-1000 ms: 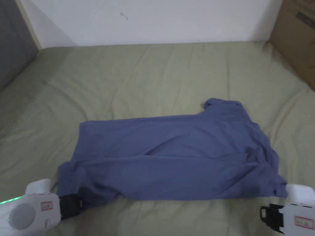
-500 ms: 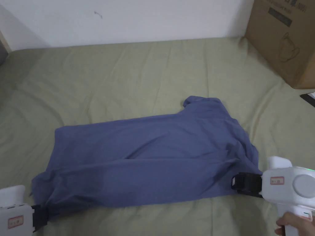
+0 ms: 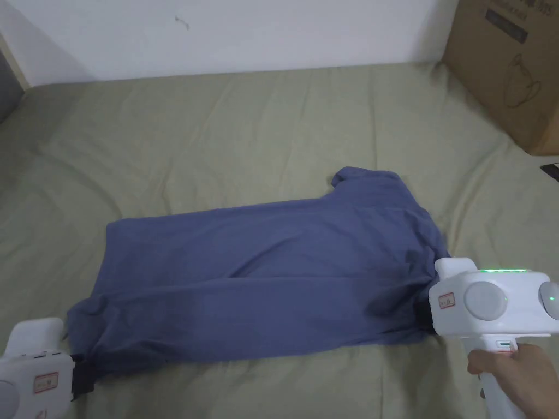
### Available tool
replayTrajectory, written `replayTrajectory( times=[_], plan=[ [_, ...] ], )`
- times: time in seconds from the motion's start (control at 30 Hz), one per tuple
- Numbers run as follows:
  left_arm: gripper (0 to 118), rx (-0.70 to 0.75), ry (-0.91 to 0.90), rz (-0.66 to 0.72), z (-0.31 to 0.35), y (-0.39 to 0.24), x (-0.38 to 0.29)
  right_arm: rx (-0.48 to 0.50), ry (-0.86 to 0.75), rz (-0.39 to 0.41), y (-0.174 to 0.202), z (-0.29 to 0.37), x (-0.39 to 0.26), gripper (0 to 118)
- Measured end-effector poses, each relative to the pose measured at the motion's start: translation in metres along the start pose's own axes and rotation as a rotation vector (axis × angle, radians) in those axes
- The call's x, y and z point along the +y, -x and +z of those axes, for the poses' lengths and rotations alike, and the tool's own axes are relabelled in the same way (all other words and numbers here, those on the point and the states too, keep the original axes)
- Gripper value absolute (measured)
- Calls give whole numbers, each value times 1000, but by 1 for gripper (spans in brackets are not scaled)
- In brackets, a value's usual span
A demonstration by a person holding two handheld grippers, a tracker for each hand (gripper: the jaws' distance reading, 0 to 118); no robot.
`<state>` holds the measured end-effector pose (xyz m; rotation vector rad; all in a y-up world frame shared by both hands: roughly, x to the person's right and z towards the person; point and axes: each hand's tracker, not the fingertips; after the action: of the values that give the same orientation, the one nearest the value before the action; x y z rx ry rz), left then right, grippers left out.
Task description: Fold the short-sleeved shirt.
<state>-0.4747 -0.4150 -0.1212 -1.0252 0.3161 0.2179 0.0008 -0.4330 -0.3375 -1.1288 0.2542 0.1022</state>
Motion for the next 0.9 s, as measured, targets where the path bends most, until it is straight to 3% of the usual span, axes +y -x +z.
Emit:
replayTrajectory(
  times=[0.07, 0.23, 0.37, 0.6, 0.63, 0.67, 0.7, 0.73, 0.77, 0.8, 0.9],
  plan=[
    [8, -11, -6, 2, 8, -1, 1, 15, -14, 7, -4, 5, -2, 11],
    [8, -20, -30, -22, 30, 3, 1, 103, -63, -128, -28, 37, -17, 11],
    [8, -34, -27, -47, 51, 11, -15, 118, -75, -142, -46, 69, -49, 11],
    [8, -45, 62, -46, 47, 24, -74, 156, 35, -214, -57, 66, -132, 12],
    [8, -50, 69, -42, 44, 25, -79, 164, 41, -222, -58, 60, -137, 15],
    [8, -57, 69, -28, 42, 25, -81, 168, 43, -248, -58, 55, -138, 31],
    [24, -70, 67, -16, 36, 28, -81, 165, 48, -260, -58, 55, -137, 60],
    [47, -58, 67, -9, 34, 29, -79, 145, 68, -255, -57, 56, -134, 84],
    [73, -56, 70, 4, 34, 29, -76, 155, 59, -251, -57, 60, -132, 100],
    [96, -39, 89, 16, 35, 30, -71, 152, 47, -243, -55, 65, -128, 106],
    [100, -63, 65, 38, 52, 34, -61, 62, -15, -177, -57, 84, -118, 103]
  ],
)
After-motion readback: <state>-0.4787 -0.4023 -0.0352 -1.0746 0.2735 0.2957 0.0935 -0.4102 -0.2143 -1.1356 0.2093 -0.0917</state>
